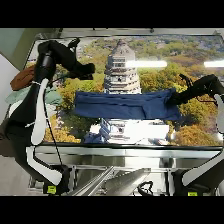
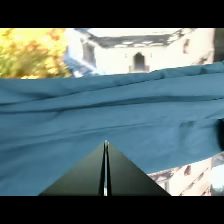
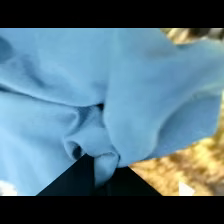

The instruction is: Fold the shirts.

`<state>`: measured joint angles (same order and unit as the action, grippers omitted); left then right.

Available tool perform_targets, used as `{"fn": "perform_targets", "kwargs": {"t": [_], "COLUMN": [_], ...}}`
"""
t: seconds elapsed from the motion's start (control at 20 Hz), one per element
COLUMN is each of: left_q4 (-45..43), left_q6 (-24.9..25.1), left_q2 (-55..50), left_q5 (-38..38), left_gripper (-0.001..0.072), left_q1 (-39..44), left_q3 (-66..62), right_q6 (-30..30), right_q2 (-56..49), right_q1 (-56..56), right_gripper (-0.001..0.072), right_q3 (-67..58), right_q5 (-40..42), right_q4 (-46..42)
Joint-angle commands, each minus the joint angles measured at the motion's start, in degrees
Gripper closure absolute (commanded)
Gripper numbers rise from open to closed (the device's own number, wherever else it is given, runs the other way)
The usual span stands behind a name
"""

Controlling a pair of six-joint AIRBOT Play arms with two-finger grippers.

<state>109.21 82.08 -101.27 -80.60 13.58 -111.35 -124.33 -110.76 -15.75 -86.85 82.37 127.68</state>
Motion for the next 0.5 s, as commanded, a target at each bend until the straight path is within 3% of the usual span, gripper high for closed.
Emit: {"fn": "perform_targets", "kwargs": {"t": [0.0, 0.15, 0.3, 0.45], "left_q4": [0.07, 2.08, 13.97, 15.13], "left_q6": [0.98, 1.77, 5.05, 4.72], "left_q2": [-2.45, -10.34, -18.58, -25.49], "left_q5": [6.32, 8.15, 14.97, 15.43], "left_gripper": [0.0696, 0.0697, 0.0697, 0.0697], "left_q1": [6.91, 14.16, 19.87, 22.71], "left_q3": [0.0, 0.0, -0.07, -3.69], "right_q6": [0.07, 1.77, 4.68, 8.39], "right_q2": [3.76, 10.54, 16.7, 22.1], "right_q1": [0.11, 0.11, 0.17, 0.28], "right_gripper": [0.0692, 0.0693, 0.0693, 0.0692], "right_q3": [-0.92, -3.15, -6.88, -10.43], "right_q5": [3.1, 4.9, 9.31, 12.0], "right_q4": [4.0, 4.39, 4.46, 4.63]}}
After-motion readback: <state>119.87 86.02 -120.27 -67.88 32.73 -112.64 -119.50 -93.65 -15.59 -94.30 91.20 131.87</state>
